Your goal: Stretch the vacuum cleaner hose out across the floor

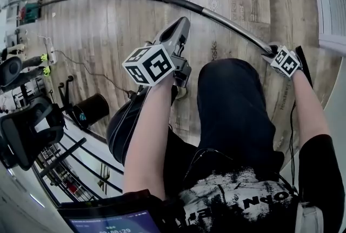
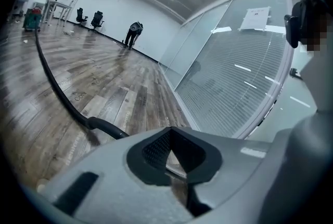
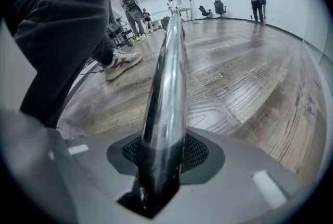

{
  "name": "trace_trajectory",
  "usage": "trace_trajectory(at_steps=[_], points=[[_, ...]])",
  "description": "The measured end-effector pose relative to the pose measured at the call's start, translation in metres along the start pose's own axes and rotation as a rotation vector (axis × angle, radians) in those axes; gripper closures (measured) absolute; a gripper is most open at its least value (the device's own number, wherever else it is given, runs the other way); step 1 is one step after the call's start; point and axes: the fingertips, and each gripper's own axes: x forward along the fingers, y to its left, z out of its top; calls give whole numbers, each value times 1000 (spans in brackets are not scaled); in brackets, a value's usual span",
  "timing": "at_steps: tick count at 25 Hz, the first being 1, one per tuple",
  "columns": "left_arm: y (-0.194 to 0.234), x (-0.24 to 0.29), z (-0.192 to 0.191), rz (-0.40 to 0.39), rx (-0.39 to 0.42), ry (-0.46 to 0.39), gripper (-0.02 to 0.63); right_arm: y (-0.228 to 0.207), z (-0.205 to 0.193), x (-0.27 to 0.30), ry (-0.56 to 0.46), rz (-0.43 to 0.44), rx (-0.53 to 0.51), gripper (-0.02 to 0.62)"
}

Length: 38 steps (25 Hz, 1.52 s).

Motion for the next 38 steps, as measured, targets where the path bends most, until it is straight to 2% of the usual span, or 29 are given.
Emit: trace_trajectory(at_steps=[4,7,14,17,21,31,35,38], points=[[5,-1,-7,4,6,15,606,-1,1,-3,3,2,72,391],[4,0,-12,-5,1,23,606,-1,3,-9,29,1,70,361],[13,0,-15,-6,-20,22,606,1,12,-34,-6,0,79,351],[15,1,-16,-6,-9,25,606,5,23,-49,-46,4,76,395],[20,3,-18,-13,8,34,606,12,44,-58,-112,-13,102,588],[52,42,3,-98,-13,49,606,4,101,-69,-195,-102,218,591],[52,51,31,-161,15,93,606,11,143,-90,-227,-151,280,591],[42,35,62,-194,43,136,606,18,184,-124,-253,-193,322,591]])
